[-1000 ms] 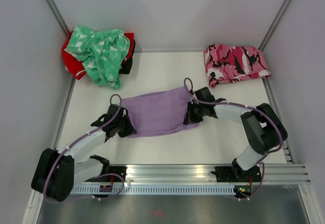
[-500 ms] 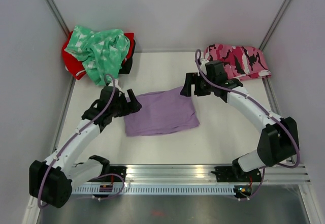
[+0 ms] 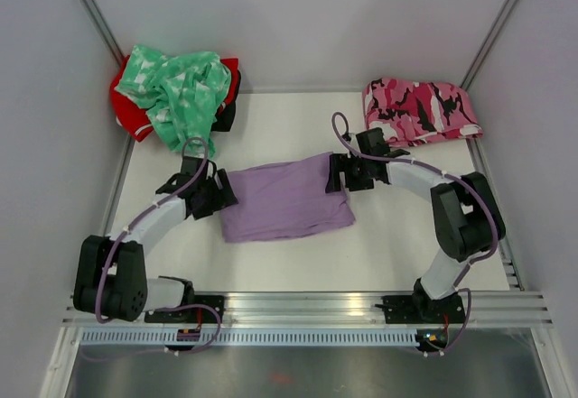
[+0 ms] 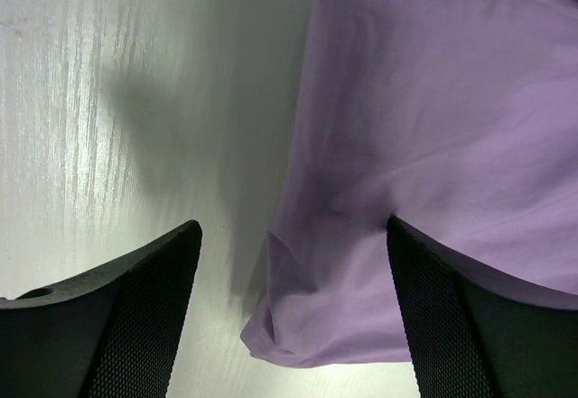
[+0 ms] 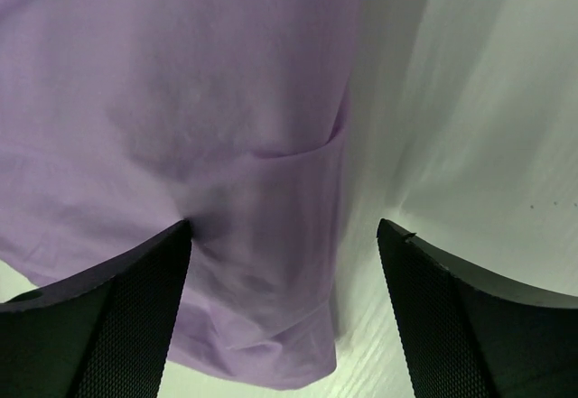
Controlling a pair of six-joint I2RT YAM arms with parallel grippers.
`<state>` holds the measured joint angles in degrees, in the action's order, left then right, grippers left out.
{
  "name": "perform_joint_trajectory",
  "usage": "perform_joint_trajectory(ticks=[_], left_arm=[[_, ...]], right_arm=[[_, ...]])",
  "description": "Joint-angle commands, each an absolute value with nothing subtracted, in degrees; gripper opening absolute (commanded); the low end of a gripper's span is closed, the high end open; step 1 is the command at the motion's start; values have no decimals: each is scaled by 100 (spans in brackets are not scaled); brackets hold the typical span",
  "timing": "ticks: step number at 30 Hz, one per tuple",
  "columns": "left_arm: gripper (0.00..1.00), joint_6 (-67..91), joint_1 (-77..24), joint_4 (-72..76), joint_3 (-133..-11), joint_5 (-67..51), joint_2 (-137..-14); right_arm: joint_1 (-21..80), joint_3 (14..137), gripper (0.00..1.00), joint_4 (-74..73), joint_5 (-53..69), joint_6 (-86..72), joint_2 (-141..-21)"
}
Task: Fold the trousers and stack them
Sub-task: Neatly place the folded trousers to the corner
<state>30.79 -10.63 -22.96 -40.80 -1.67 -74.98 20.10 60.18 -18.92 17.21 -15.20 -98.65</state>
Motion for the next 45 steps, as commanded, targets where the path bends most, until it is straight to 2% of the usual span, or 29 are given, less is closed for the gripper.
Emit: perform_joint_trajectory(ticks=[1,5,8,11,12,14,15,16,17,22,28,31,37,40,45], left_arm=[[88,2988,-1055,-1574,-3754,-194,-7532],[84,3006,-1037,-1345,-3542,-105,-7874],[74,3076,-1037,-1135,-3621,-316,-8033],[68,3181,-1037,-880,-3665,-579,-8384],[60,3225,-1037,-818,-3691,-728,-8498],[48,3243,-1055,-739,-3735,-817,-8726],[32,3252,-1089,-721,-3744,-843,-8736],[22,3269,-1090,-703,-3762,-861,-8762],[3,3270,-1090,-703,-3814,-957,-8797],[2,3436,-1107,-484,-3850,-1309,-8886],[2,3735,-1309,227,-4568,-1556,-9139],[2,3727,-1529,264,-5666,-1477,-9850],[2,3744,-2021,-411,-8923,-1389,-11764],[2,3840,-2267,-501,-10041,-1301,-12661],[2,4429,-2487,-299,-11494,-1266,-13955]], right_arm=[[2021,5959,88,-1293,1925,-1529,-10124],[2021,5898,76,-1134,2109,-1669,-10353],[2021,5828,64,-1029,2267,-1775,-10459],[2021,5783,45,-976,2294,-1793,-10512],[2021,5792,33,-984,2285,-1802,-10520],[2021,5870,17,-1081,2277,-1784,-10556],[2004,5906,4,-1194,2259,-1819,-10538],[1943,5967,0,-1221,2224,-1863,-10503],[1881,6020,0,-1248,2250,-1915,-10486],[1328,6564,0,-1467,2707,-2101,-10266],[1046,8792,0,-2486,2426,-1303,-10686],[923,9961,0,-2908,2347,-950,-11143],[151,12221,0,-3857,2338,-931,-12321],[-350,12917,0,-4201,2373,-818,-12770],[-1158,13174,0,-3956,2469,-651,-12990]])
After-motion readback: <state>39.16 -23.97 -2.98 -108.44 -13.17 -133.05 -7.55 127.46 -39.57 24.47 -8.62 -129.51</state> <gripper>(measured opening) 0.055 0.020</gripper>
